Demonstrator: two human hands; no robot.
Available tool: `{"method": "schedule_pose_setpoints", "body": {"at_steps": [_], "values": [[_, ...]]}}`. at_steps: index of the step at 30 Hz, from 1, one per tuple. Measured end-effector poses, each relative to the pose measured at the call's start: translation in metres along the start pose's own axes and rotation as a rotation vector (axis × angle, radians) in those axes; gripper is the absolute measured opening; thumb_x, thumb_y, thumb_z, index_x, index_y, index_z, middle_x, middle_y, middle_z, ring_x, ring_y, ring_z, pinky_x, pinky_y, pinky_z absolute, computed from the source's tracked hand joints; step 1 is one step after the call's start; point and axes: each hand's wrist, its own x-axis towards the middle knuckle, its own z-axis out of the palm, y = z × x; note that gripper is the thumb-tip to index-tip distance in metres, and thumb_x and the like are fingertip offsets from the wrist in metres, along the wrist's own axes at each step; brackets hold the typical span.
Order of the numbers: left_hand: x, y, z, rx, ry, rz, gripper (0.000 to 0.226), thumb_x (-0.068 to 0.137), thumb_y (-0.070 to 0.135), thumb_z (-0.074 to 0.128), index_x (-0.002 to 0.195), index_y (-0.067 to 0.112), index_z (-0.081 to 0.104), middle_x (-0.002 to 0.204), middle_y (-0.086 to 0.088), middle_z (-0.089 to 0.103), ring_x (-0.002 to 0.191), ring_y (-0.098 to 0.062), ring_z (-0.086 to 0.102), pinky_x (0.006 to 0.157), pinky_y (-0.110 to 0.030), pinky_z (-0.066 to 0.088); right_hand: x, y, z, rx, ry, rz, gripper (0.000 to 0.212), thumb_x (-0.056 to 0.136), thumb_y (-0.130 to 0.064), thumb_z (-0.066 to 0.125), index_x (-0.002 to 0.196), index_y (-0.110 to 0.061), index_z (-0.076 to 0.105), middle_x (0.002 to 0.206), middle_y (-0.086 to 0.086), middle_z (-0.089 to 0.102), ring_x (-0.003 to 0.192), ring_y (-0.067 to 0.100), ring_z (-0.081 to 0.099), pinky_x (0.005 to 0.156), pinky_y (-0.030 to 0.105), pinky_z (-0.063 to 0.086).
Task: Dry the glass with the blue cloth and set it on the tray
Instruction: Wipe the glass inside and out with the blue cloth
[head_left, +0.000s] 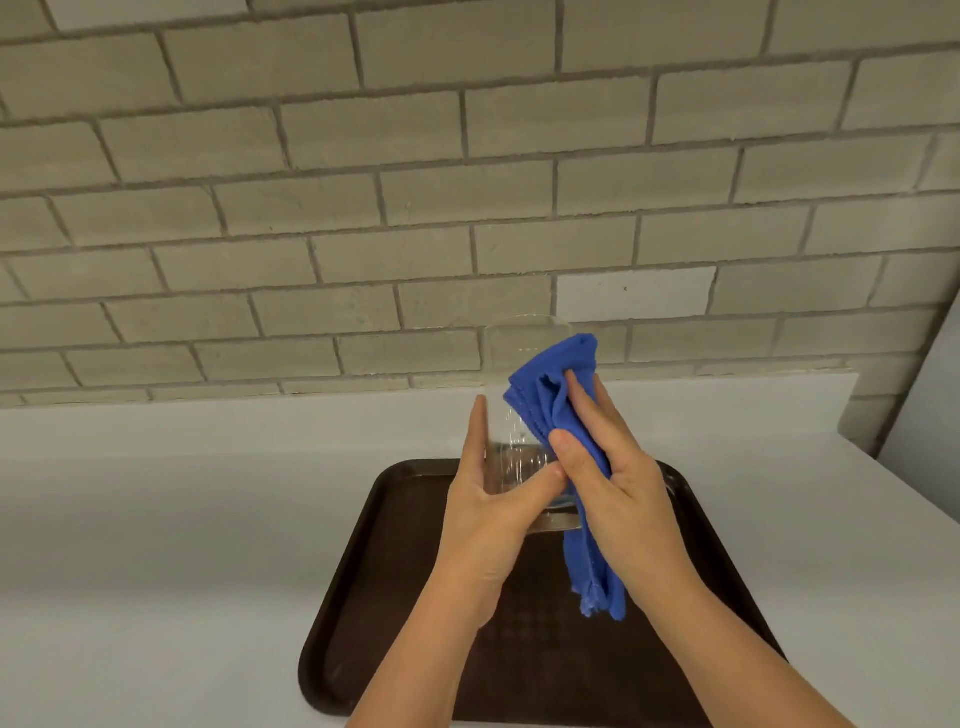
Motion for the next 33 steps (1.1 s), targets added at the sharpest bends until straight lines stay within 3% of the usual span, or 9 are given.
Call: {"method": "schedule_pose_setpoints", "body": {"at_steps": [4,6,11,17,20,23,25,30,33], "values": [[-0.001,-0.001,0.002,0.149,0.068,0.074,0.094,0.066,0.028,0.078,0.136,0.053,0.019,0.110,0.038,0.046,0.096,0.029,0.047,0.071,-0.003,0.047,0.017,-0.006,0.002,-0.007,0.014,-0.048,0.044,0.082,-0.024,0.057,0.108,-0.056,0.043,0.134,-0.031,0.021,0.104,-0.036,0.025,0.085,-0.010,0.026],[-0.002,-0.002,0.002,0.188,0.095,0.069,0.095,0.067,0.023,0.077,0.134,0.054,0.016,0.101,0.042,0.040,0.083,0.036,0.043,0.062,0.003,0.042,0.031,-0.011,0.003,-0.033,0.038,-0.058,0.045,0.080,-0.023,0.061,0.105,-0.057,0.045,0.139,-0.023,0.023,0.114,-0.024,0.029,0.087,-0.007,0.029],[-0.003,-0.004,0.007,0.160,0.101,0.024,0.095,0.069,0.013,0.076,0.138,0.046,0.019,0.099,0.031,0.042,0.073,0.032,0.050,0.050,0.000,0.043,0.066,-0.023,0.000,-0.007,0.121,0.043,0.040,0.082,-0.023,0.060,0.120,-0.033,0.050,0.140,-0.003,0.043,0.126,0.011,0.042,0.104,0.029,0.039],[0.001,-0.002,0.004,0.192,0.138,-0.010,0.091,0.066,0.021,0.077,0.131,0.053,0.021,0.100,0.030,0.050,0.084,0.025,0.055,0.059,-0.002,0.046,0.034,-0.002,0.002,0.089,0.071,0.028,0.042,0.081,-0.016,0.061,0.100,-0.053,0.050,0.115,-0.030,0.043,0.088,-0.029,0.045,0.072,-0.005,0.040],[0.001,-0.003,0.006,0.212,0.142,-0.051,0.094,0.066,0.024,0.077,0.135,0.052,0.020,0.109,0.016,0.059,0.098,-0.002,0.062,0.080,-0.022,0.055,0.034,0.002,0.001,0.105,0.047,0.076,0.043,0.080,-0.016,0.062,0.093,-0.055,0.051,0.109,-0.031,0.048,0.091,-0.019,0.051,0.074,0.005,0.048],[0.001,0.002,0.008,0.226,0.143,-0.051,0.097,0.065,0.025,0.077,0.136,0.053,0.017,0.101,0.028,0.050,0.097,0.002,0.056,0.084,-0.023,0.052,0.051,-0.005,-0.005,0.107,0.059,0.096,0.035,0.084,-0.019,0.057,0.093,-0.052,0.051,0.103,-0.024,0.056,0.091,-0.005,0.056,0.072,0.015,0.049],[0.003,0.006,0.008,0.226,0.139,-0.058,0.100,0.062,0.028,0.079,0.138,0.050,0.017,0.111,0.017,0.057,0.105,-0.008,0.059,0.092,-0.034,0.051,0.050,-0.006,-0.008,0.147,0.023,0.104,0.031,0.085,-0.022,0.055,0.092,-0.053,0.055,0.115,-0.017,0.058,0.095,-0.002,0.058,0.075,0.018,0.048],[0.005,0.006,0.005,0.240,0.155,-0.052,0.096,0.064,0.030,0.077,0.138,0.050,0.019,0.104,0.024,0.057,0.099,0.002,0.058,0.076,-0.017,0.050,0.021,0.004,-0.007,0.181,-0.136,0.079,0.036,0.079,-0.016,0.063,0.089,-0.050,0.064,0.146,-0.022,0.024,0.112,-0.013,0.045,0.081,0.006,0.047],[0.002,0.003,0.005,0.253,0.171,-0.071,0.098,0.061,0.032,0.075,0.139,0.049,0.017,0.113,0.009,0.062,0.102,-0.007,0.061,0.085,-0.031,0.054,0.027,0.002,-0.005,0.152,-0.142,0.115,0.035,0.076,-0.010,0.066,0.083,-0.044,0.066,0.135,-0.028,0.032,0.096,-0.021,0.051,0.072,0.005,0.048]]}}
